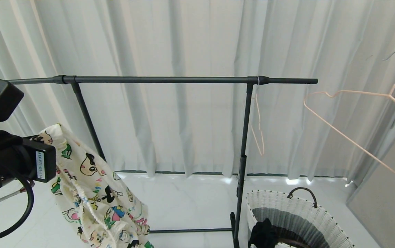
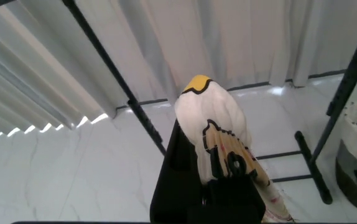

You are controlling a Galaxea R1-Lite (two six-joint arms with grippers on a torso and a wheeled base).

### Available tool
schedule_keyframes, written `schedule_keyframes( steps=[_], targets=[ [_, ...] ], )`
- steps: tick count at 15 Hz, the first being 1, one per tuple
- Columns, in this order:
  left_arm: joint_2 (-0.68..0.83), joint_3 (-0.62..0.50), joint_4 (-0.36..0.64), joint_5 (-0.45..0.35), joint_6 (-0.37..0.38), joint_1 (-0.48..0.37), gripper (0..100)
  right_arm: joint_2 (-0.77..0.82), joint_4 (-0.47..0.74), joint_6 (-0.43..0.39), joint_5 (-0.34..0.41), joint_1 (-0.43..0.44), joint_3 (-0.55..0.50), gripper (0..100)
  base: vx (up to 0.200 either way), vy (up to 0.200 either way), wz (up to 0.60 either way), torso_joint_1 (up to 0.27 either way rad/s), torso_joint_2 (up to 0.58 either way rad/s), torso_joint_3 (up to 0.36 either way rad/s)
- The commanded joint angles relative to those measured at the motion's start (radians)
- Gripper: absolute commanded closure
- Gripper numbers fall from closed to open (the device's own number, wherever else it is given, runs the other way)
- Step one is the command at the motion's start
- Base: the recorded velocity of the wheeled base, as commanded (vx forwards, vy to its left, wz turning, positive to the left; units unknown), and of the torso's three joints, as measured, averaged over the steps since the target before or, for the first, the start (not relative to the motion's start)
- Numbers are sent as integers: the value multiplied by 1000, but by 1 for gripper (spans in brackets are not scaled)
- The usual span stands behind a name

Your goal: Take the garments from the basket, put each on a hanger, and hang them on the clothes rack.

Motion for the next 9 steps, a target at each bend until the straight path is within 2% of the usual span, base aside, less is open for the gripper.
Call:
schedule_keyframes(
  steps=[1, 6, 8, 9],
  targets=[
    [-1, 0, -1, 0, 0, 0, 100, -28, -3, 26, 45, 89, -1, 100, 0, 200, 0, 2, -2, 7],
    [2, 4, 0, 0, 1, 0, 100, -22, -3, 57, 135, 250, 3, 100, 0, 200, 0, 3, 3, 0],
    [2, 5, 0, 0, 3, -1, 100, -4, -4, 81, 204, 356, 16, 100, 0, 200, 0, 2, 2, 2],
    [2, 10, 0, 0, 3, -1, 100, 12, -9, 104, 215, 411, 26, 100, 0, 0, 0, 0, 0, 0]
  ],
)
